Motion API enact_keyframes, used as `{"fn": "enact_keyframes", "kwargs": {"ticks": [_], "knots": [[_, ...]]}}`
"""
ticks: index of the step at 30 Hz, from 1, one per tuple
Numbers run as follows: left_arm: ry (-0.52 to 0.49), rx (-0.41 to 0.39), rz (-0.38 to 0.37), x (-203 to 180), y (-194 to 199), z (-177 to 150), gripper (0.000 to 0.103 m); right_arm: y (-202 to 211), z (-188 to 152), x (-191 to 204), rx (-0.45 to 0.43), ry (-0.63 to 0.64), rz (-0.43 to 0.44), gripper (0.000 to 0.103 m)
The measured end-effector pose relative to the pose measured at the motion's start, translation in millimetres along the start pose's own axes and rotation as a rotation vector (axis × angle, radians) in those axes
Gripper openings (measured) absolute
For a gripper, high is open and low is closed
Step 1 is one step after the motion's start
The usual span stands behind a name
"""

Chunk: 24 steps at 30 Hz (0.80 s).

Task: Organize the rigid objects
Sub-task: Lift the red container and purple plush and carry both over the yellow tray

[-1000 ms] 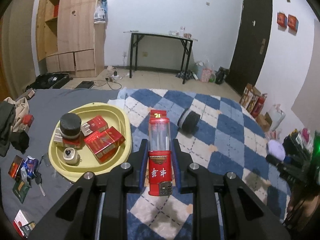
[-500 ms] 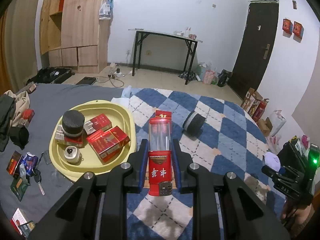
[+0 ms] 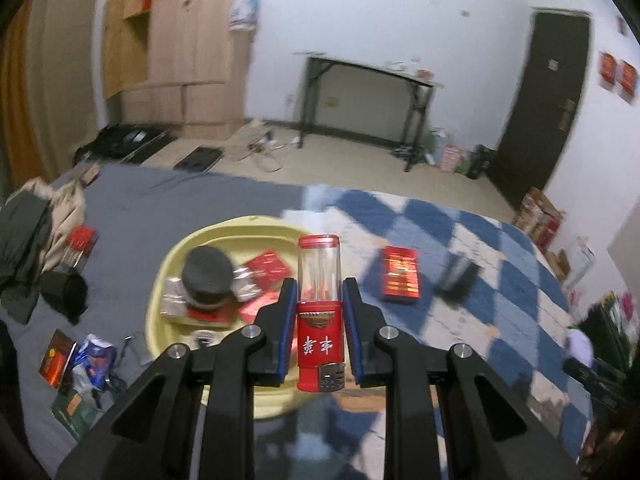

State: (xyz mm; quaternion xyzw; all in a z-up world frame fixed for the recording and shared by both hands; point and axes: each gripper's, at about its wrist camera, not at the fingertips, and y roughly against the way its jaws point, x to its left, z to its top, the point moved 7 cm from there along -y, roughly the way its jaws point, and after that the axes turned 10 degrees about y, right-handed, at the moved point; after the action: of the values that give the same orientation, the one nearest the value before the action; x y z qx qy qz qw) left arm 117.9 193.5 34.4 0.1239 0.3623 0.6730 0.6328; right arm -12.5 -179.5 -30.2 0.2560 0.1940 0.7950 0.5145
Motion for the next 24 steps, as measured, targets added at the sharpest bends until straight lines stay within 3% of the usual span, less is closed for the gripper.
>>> {"fn": "enact_keyframes", "kwargs": {"ticks": [4,6,10,13,15,17,24], "knots": [[0.132,0.047,0.07,54,-29,8,0.024,-26,31,53,-0.022,0.108,0.086,0.044],[0.148,0.055,0.093,68,-40,13,0.024,-50,43,81,-0.012,0.158,0.117,0.044],[0.138,0.061,0.123,87,-64,21,0.024,-112,65,139,0.023,0.291,0.173,0.044],[0.248,0.121,0.104,107,-83,11,0.024,-163,86,172,0.067,0.373,0.201,0.044],[0.251,0.124,0.124,114,-88,10,0.024,-198,100,195,0.089,0.4,0.225,0.044],[0.238,0.116,0.15,122,-92,10,0.024,-227,108,209,0.109,0.427,0.225,0.044],[0.372,0.168,0.194,163,-99,-7,0.024,-324,126,239,0.214,0.465,0.201,0.044]]}}
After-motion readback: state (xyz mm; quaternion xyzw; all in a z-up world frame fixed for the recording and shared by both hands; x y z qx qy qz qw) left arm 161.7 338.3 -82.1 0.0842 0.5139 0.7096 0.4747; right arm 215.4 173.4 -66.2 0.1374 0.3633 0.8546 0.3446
